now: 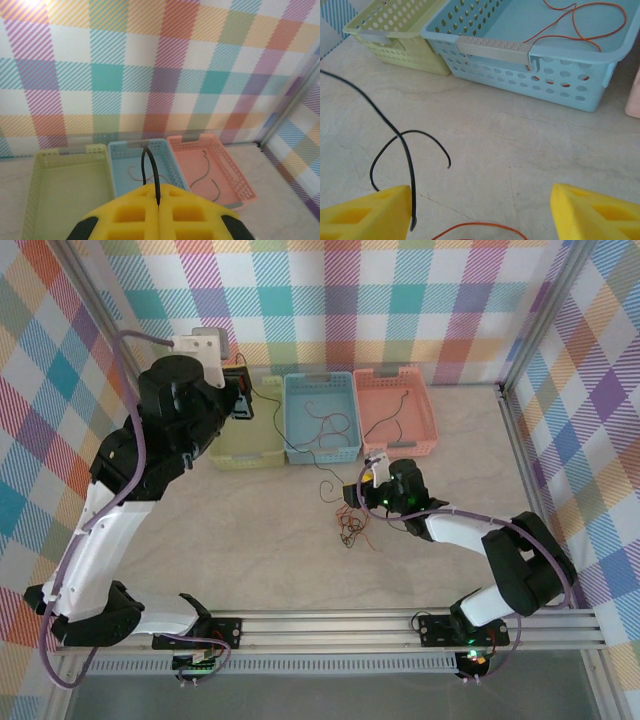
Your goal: Untangle the cables
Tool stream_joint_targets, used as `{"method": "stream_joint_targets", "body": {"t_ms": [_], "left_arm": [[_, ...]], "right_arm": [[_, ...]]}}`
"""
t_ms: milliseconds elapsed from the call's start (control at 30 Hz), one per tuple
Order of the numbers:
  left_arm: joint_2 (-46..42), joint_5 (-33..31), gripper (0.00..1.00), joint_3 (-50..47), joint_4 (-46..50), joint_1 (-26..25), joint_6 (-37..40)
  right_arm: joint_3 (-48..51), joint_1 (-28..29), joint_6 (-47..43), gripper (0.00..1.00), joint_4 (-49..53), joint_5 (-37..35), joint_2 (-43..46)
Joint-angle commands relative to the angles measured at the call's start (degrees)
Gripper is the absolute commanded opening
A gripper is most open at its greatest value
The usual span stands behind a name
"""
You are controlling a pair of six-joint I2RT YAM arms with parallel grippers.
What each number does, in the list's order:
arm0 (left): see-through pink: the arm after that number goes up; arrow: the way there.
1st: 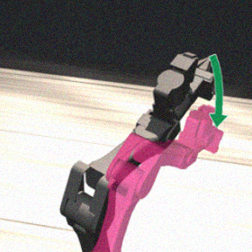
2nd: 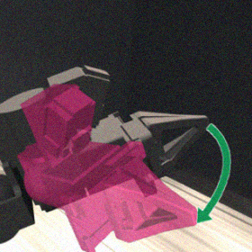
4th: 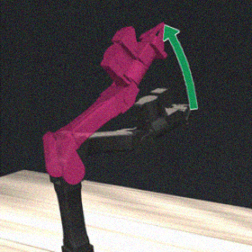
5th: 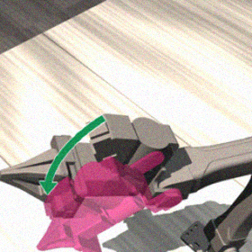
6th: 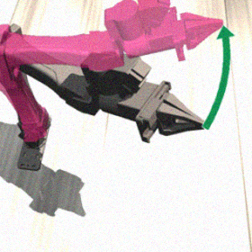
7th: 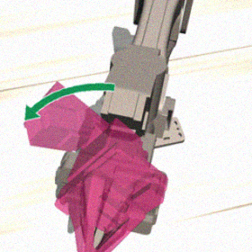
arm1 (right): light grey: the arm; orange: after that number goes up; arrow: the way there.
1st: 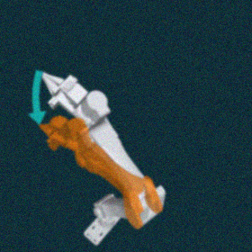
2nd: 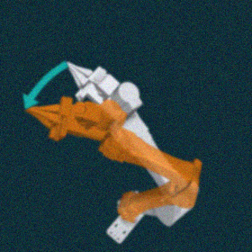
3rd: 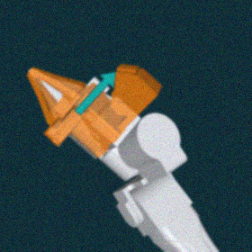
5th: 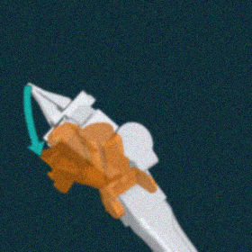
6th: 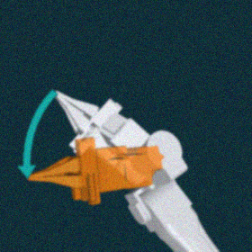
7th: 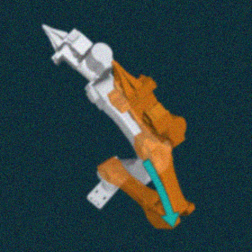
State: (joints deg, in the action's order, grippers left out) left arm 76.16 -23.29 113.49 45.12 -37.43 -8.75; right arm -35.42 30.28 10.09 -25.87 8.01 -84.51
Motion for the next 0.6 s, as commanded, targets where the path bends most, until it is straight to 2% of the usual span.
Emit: {"method": "stream_joint_targets", "body": {"t_ms": [0,300,400,567], "left_arm": [[-0.01,-1.76,0.0,3.26,0.11,1.78,1.41],[4.97,-3.78,0.0,12.4,1.54,5.12,3.89],[6.73,-3.2,0.0,14.76,1.85,6.29,4.28],[9.47,-0.7,0.0,16.71,-0.02,10.21,4.91]], "right_arm": [[-0.22,-0.39,0.38,0.75,0.76,-2.83,0.7],[0.49,-0.4,2.21,0.89,1.43,-9.04,1.74],[1.7,-0.37,2.17,0.9,-0.35,-9.22,2.59],[-0.43,-0.35,1.95,0.9,2.5,-7.83,0.94]]}}
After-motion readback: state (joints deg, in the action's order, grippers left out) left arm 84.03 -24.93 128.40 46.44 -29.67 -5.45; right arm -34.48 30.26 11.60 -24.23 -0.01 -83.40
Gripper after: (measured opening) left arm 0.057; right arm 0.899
